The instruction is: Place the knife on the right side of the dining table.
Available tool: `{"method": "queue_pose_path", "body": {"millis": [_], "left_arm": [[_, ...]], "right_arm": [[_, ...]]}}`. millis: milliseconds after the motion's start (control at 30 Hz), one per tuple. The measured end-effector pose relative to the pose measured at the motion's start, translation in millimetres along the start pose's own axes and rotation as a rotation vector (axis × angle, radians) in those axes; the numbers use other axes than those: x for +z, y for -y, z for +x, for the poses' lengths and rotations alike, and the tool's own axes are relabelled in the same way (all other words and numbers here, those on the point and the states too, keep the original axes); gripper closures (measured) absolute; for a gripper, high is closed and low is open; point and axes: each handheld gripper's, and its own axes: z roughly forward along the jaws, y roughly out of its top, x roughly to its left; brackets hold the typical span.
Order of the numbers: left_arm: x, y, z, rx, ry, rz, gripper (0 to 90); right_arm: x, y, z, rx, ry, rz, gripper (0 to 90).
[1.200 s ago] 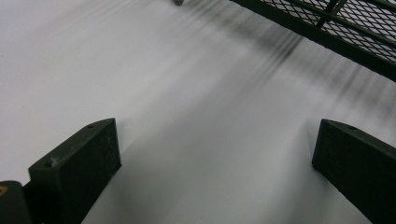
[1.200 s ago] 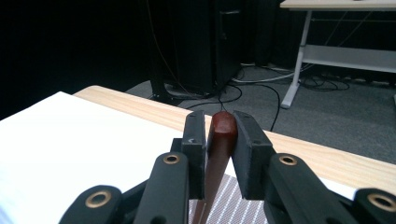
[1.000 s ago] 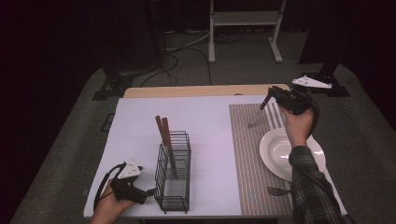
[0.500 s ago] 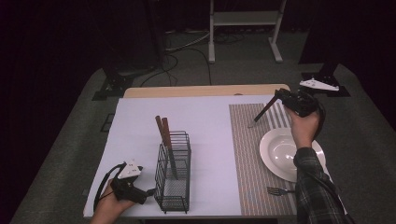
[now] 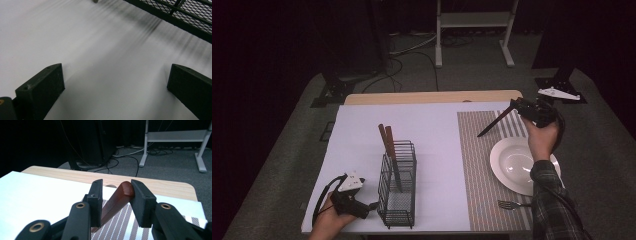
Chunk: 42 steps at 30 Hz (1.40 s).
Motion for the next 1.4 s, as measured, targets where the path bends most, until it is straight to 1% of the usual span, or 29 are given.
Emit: {"method": "queue_pose_path", "body": {"millis": [500, 933, 1400], "left_arm": [[0.0, 0.0, 0.0, 0.000, 0.000, 0.000, 0.0], [0.0, 0.0, -0.1, 0.001, -0.001, 0.000, 0.0], [0.0, 0.0, -0.1, 0.001, -0.001, 0.000, 0.0]], "right_arm": [[-2.1, 11.9, -14.0, 0.038, 0.028, 0.018, 54.7], [-3.8, 26.7, -29.6, 0.070, 0.068, 0.059, 51.0], [-2.1, 40.0, -42.5, 0.099, 0.091, 0.099, 48.0]]}}
